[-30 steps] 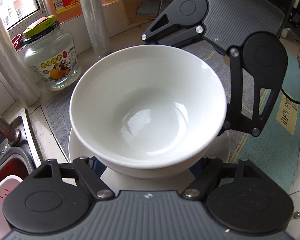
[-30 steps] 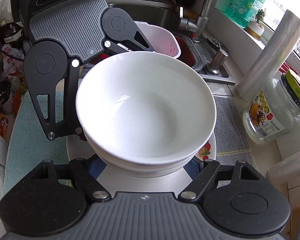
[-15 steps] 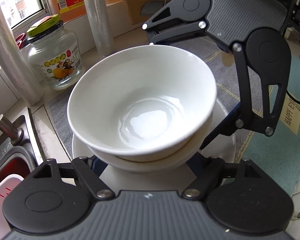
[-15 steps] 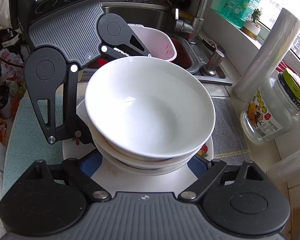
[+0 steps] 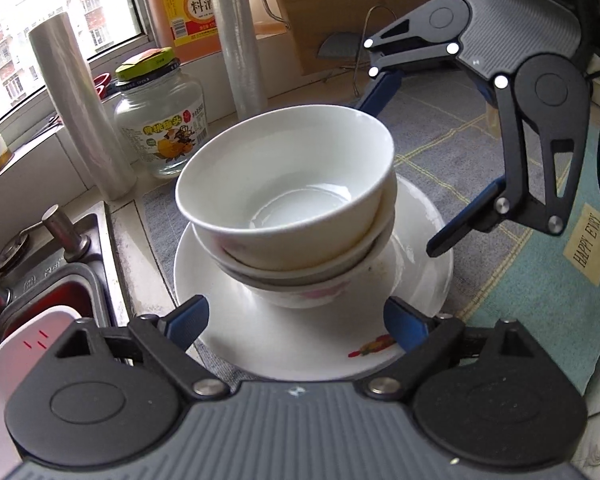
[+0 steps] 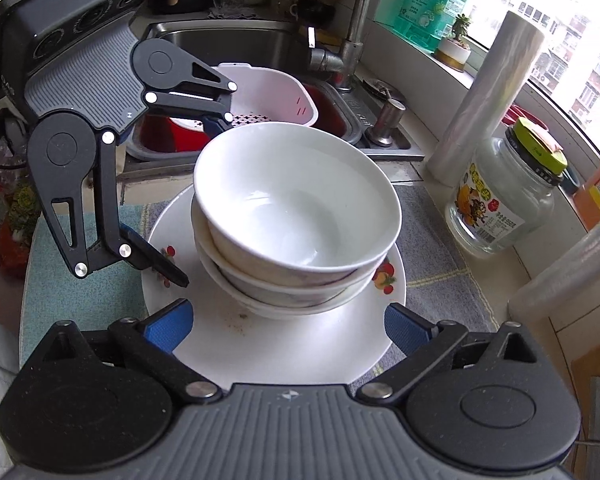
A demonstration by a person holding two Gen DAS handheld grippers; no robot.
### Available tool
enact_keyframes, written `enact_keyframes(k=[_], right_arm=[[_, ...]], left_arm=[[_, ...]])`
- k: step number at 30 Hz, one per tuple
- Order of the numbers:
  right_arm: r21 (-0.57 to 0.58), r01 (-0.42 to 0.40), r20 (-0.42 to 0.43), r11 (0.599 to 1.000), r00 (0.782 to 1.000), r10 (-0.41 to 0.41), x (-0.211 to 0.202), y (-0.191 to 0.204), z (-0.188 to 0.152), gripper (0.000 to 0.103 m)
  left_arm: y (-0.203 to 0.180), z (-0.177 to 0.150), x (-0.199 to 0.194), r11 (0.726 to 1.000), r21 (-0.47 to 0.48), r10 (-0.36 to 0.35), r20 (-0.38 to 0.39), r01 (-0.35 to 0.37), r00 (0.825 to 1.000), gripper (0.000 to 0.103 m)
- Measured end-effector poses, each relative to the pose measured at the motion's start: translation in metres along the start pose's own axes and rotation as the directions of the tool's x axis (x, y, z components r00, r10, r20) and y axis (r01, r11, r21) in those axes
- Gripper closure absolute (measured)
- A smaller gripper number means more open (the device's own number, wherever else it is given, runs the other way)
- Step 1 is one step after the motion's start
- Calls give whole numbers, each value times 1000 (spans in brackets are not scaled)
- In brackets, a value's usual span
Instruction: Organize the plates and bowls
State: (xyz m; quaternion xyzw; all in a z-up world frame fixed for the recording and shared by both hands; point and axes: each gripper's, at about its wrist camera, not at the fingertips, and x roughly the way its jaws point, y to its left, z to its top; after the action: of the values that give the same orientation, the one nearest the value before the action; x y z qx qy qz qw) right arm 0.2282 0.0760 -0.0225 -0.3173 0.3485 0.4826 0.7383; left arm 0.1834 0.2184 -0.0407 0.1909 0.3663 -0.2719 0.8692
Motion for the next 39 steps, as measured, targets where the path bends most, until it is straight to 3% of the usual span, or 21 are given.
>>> enact_keyframes(k=[2, 6, 8, 11, 15, 18, 23, 28, 34, 39], right_arm=[[53, 39, 1, 998, 999, -39, -11, 4, -6, 0], [184, 104, -1, 977, 994, -106, -30, 11, -19, 0], [260, 136, -3, 956, 990, -140, -41, 19, -28, 0], [374, 202, -21, 905, 977, -210, -56, 34, -40, 0], [495, 304, -85, 814, 949, -302, -71, 53, -53, 0], [572, 342, -106, 746, 932, -346, -88, 69, -64, 0], [623, 372, -118, 688, 914, -388, -118, 93, -77, 0], [656, 370, -106, 657, 908, -406, -138, 108, -84, 0], [678, 364, -87, 638, 902, -422, -152, 114, -88, 0], [689, 364, -90, 626, 901, -425, -156, 115, -91, 0]], left_arm=[[-5, -5, -9, 998, -51, 49, 23, -47, 999, 2], [-22, -14, -27, 986, -157, 73, 44, -65, 996, 1], [-35, -18, -39, 971, -214, 126, 66, -109, 990, 1], [-57, -16, -58, 931, -311, 224, 83, -188, 971, 1], [-88, -7, -75, 841, -416, 381, 3, -346, 924, 1], [-111, -3, -91, 790, -461, 441, -34, -405, 897, 1], [-139, 4, -118, 744, -524, 477, -20, -415, 879, 1], [-150, 12, -133, 698, -562, 490, -75, -443, 868, 1], [-164, 12, -139, 676, -574, 499, -105, -462, 860, 1], [-167, 13, -142, 662, -605, 480, -112, -443, 870, 1]])
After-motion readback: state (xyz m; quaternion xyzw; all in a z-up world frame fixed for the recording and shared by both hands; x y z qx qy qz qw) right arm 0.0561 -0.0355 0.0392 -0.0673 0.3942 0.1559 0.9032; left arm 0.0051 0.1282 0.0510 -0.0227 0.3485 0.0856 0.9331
